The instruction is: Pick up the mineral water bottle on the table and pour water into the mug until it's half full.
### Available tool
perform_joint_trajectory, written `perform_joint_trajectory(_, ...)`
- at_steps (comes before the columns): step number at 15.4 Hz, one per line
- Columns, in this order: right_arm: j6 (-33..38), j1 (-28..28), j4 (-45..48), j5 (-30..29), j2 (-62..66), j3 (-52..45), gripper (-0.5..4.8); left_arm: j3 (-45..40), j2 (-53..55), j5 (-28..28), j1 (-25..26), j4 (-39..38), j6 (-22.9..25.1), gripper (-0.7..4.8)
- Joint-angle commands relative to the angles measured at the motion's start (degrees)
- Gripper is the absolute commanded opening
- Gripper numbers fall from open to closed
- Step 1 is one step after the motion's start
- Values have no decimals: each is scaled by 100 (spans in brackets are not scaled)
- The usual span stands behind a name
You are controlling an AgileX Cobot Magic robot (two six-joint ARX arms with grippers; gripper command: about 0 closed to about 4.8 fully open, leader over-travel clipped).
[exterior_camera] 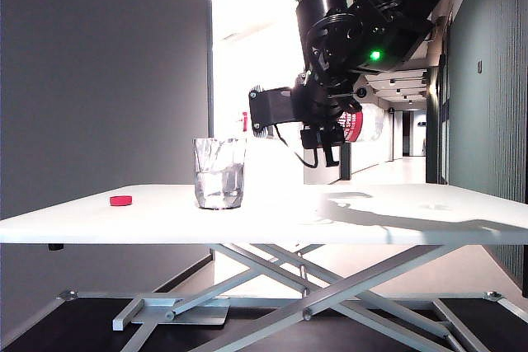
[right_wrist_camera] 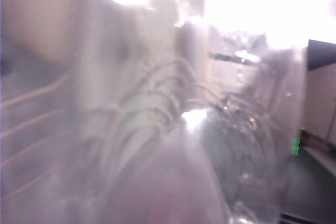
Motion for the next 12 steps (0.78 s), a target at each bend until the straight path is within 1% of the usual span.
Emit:
perform_joint_trajectory(1, 518, 7, 391, 63, -101, 81, 215, 13, 4, 26, -4, 46, -17, -6)
perform_joint_trajectory(4, 1285, 7, 348, 59, -101, 81, 215, 13, 4, 26, -4, 46, -17, -6)
perform_joint_trajectory(7, 2446, 7, 57, -22, -101, 81, 215, 13, 4, 26, -4, 46, -17, -6)
perform_joint_trajectory(8, 3139, 7, -57, -28, -101, 81, 215, 13, 4, 26, -4, 44, -17, -6)
perform_joint_trajectory(9, 3609, 7, -90, -48, -101, 81, 216, 13, 4, 24, -4, 44, -15, -6)
perform_joint_trajectory(10, 4319, 7, -120, -284, -107, 81, 215, 13, 4, 24, -4, 44, -15, -6)
perform_joint_trajectory(12, 5298, 7, -98, -667, -109, 81, 215, 13, 4, 24, -4, 31, -15, -6)
